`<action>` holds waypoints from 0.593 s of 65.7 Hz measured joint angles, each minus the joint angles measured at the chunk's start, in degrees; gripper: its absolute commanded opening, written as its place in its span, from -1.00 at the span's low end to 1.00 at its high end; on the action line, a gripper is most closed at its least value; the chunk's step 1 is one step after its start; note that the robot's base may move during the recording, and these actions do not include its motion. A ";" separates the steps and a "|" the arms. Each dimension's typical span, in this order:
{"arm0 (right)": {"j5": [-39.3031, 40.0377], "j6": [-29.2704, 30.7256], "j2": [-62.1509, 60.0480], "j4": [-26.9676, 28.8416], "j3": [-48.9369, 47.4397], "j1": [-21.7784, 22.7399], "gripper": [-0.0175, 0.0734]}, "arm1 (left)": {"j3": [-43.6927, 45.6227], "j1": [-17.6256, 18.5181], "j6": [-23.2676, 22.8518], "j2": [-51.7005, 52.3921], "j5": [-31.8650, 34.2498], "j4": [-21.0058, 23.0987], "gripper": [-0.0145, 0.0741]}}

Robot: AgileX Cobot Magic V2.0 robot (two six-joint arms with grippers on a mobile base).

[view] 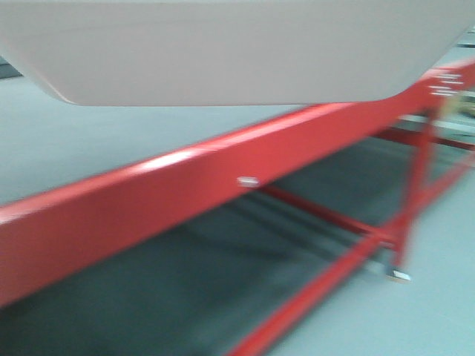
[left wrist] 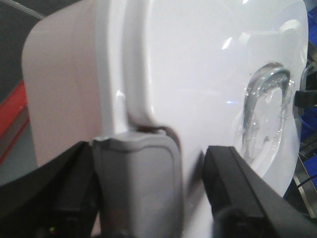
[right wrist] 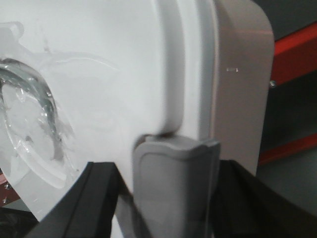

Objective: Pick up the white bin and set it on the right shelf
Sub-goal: 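Carry the bin in both grippers while driving toward the shelving rack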

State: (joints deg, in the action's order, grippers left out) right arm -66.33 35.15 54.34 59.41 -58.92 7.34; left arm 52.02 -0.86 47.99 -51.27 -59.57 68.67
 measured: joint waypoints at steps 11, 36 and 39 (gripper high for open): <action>0.00 0.00 0.00 0.00 0.00 0.00 0.12 | 0.00 0.00 0.00 0.00 0.00 0.00 -0.01; 0.00 0.00 0.00 0.00 0.00 0.00 0.12 | 0.00 0.00 0.00 0.00 0.00 0.00 -0.01; 0.00 0.00 0.00 0.00 0.00 0.00 0.12 | 0.00 0.00 0.00 0.00 0.00 0.00 -0.01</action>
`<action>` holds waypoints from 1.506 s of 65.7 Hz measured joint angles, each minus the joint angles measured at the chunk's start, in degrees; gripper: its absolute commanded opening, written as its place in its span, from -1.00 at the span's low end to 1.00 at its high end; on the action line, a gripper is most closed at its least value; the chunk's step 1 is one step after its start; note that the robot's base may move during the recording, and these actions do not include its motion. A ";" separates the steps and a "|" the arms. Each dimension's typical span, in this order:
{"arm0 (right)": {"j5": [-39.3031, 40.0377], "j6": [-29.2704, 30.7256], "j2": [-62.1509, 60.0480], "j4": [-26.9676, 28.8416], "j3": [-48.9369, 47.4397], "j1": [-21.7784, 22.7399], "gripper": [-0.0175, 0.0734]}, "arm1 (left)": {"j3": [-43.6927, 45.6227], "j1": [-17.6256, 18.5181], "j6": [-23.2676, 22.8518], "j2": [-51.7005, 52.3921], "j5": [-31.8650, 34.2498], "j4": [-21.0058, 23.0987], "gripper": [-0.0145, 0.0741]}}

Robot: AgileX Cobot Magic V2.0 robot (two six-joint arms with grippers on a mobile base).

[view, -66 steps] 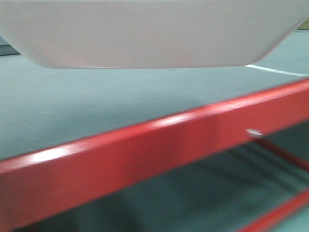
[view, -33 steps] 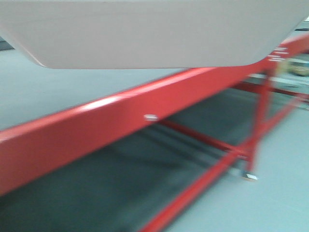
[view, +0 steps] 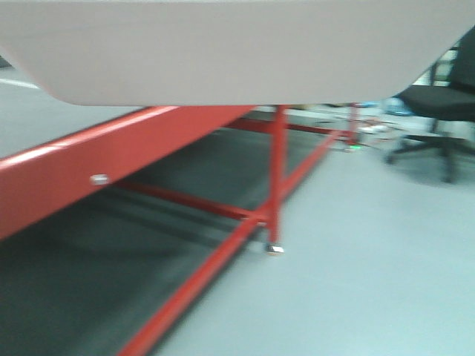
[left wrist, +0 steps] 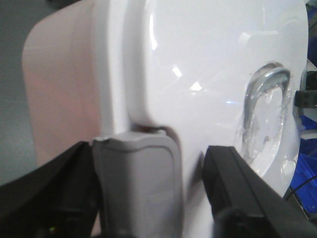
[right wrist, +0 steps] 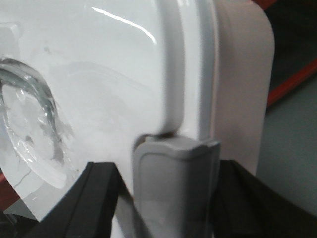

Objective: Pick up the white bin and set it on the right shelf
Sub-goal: 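Carry the bin in both grippers while driving toward the shelving rack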

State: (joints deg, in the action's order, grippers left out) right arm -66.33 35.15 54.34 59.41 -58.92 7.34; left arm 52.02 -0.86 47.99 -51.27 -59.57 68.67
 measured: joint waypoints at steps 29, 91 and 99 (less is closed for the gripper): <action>0.00 0.00 0.00 0.00 0.00 0.00 0.12 | 0.00 0.00 0.00 0.00 0.00 0.00 -0.01; -0.10 0.00 0.00 0.00 0.00 0.00 0.12 | 0.00 0.00 0.00 0.00 0.00 0.00 -0.01; -0.10 0.00 0.00 0.00 0.00 0.00 0.12 | 0.00 0.00 0.00 0.00 0.00 0.00 -0.01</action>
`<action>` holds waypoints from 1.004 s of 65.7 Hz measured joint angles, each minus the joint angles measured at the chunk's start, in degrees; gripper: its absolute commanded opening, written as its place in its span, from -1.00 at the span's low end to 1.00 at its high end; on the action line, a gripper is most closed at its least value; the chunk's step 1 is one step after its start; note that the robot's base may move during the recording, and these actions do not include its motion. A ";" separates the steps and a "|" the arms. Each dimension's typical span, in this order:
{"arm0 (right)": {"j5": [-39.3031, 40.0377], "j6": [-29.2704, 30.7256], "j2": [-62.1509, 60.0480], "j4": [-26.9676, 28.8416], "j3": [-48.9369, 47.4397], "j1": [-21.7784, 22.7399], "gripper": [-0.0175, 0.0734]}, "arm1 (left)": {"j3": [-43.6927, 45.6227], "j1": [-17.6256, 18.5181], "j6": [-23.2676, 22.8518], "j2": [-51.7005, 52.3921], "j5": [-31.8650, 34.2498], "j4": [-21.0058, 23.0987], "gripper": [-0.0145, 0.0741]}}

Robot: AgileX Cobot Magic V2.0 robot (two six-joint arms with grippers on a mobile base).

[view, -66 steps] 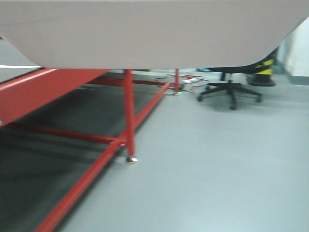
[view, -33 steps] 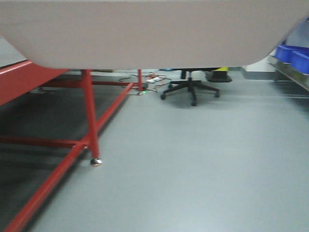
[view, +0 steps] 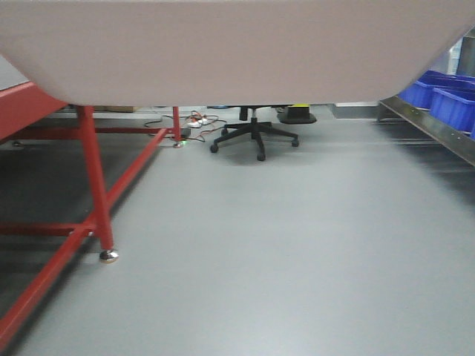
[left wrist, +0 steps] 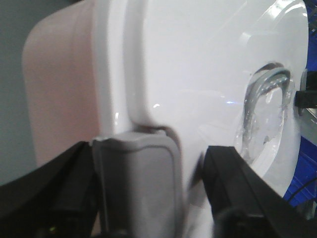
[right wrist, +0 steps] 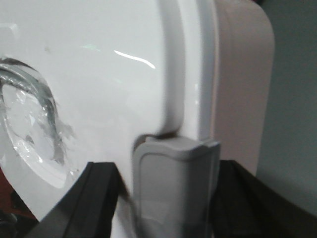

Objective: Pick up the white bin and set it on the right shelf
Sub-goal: 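Carry the bin in both grippers while driving toward the shelving rack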

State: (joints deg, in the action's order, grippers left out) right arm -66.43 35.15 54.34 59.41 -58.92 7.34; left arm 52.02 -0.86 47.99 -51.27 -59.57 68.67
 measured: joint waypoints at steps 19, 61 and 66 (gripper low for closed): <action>0.00 0.00 0.00 0.00 0.00 0.00 0.12 | 0.00 0.00 0.00 0.00 0.00 0.00 -0.01; 0.00 0.00 0.00 0.00 0.00 0.00 0.12 | 0.00 0.00 0.00 0.00 0.00 0.00 -0.01; 0.00 0.00 0.00 0.00 0.00 0.00 0.12 | 0.00 0.00 0.00 0.00 0.00 0.00 -0.01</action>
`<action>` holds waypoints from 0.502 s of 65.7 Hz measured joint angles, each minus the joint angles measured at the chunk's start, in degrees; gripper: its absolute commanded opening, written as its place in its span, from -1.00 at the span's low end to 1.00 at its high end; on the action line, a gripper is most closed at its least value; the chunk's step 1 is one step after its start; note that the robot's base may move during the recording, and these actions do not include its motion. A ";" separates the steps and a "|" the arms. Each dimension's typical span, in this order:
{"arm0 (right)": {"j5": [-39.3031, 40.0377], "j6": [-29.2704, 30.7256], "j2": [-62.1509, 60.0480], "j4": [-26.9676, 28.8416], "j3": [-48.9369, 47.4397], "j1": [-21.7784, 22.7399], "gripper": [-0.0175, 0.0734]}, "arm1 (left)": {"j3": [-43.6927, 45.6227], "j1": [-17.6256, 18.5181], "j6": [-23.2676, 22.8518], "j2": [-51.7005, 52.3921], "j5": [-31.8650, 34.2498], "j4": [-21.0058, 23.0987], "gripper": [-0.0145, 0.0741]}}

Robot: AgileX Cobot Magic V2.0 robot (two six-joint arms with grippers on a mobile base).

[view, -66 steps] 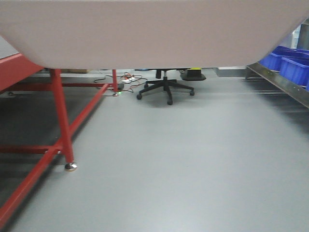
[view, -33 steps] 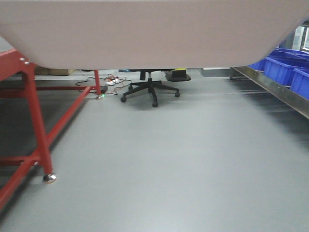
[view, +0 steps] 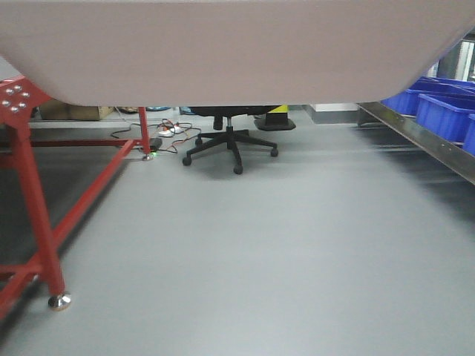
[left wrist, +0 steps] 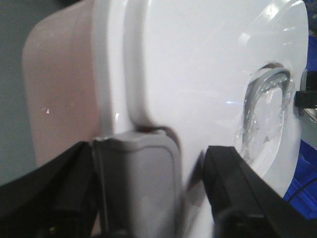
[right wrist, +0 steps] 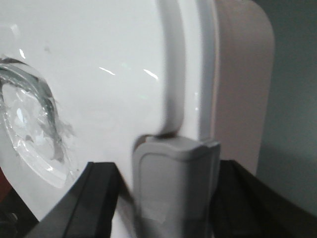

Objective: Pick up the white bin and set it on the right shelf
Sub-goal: 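Carry the bin in both grippers while driving toward the shelving rack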

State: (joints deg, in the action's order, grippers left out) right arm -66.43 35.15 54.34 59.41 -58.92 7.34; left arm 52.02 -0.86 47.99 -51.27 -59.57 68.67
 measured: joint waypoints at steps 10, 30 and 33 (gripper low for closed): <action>0.00 0.00 -0.03 0.00 0.00 0.00 0.12 | 0.00 0.00 0.00 0.00 0.00 0.00 -0.01; 0.00 0.00 -0.03 0.00 0.00 0.00 0.12 | 0.00 0.00 0.00 0.00 0.00 0.00 -0.01; 0.00 0.00 -0.03 0.00 0.00 0.00 0.12 | 0.00 0.00 0.00 0.00 0.00 0.00 -0.01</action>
State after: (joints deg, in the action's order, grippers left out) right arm -66.43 35.15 54.31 59.41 -58.92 7.34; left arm 52.02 -0.86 47.99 -51.27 -59.57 68.67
